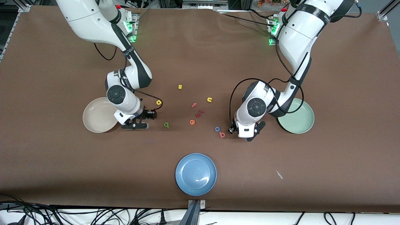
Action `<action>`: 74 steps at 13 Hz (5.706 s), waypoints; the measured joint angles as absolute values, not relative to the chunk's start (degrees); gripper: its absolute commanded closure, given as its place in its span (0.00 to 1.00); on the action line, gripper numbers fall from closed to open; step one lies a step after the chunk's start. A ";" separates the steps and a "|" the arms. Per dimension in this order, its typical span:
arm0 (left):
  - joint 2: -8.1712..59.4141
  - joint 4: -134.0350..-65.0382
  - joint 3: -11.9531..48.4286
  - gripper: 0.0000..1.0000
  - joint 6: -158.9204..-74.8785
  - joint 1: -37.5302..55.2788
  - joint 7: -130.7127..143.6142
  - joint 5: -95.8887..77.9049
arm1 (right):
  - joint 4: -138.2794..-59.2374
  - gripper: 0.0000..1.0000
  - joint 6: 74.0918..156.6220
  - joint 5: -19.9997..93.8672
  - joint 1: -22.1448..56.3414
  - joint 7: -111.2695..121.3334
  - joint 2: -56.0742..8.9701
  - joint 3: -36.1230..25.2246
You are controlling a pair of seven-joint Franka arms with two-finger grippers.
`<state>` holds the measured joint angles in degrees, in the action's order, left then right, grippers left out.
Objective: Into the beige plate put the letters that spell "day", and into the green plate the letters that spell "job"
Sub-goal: 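Grasp the cyan y with the right gripper while the left gripper grasps the cyan j, then drop y on the beige plate while the left gripper drops j on green, then reach the right gripper to the green b while the left gripper reaches the blue o, then grasp the green b with the right gripper while the left gripper grasps the blue o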
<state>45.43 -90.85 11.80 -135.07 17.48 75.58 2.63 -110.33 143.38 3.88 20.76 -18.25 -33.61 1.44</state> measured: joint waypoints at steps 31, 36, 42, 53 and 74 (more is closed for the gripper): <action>32.79 -95.94 16.31 0.00 -108.80 -13.33 24.65 2.91 | -111.86 0.89 127.44 3.88 19.87 3.60 -23.28 -13.31; 31.76 -91.95 26.38 0.00 -111.91 -8.12 52.98 2.17 | -113.63 0.65 127.81 3.88 19.48 5.36 -23.32 -14.59; 41.94 -87.76 23.80 0.00 -128.60 6.10 75.91 2.18 | -113.92 0.00 128.77 3.96 18.77 5.14 -23.99 -14.50; 53.75 -74.51 10.66 0.30 -128.95 24.69 86.01 2.18 | -107.20 0.00 128.96 7.67 23.73 -11.48 -25.96 -5.44; 56.12 -71.12 9.12 0.99 -128.62 26.49 86.02 2.18 | -86.96 0.11 130.75 8.21 32.95 -17.40 -45.95 -5.25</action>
<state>56.12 -71.12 9.12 -128.62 26.49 86.02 2.18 -86.96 130.75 8.21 32.95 -17.40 -45.95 -5.25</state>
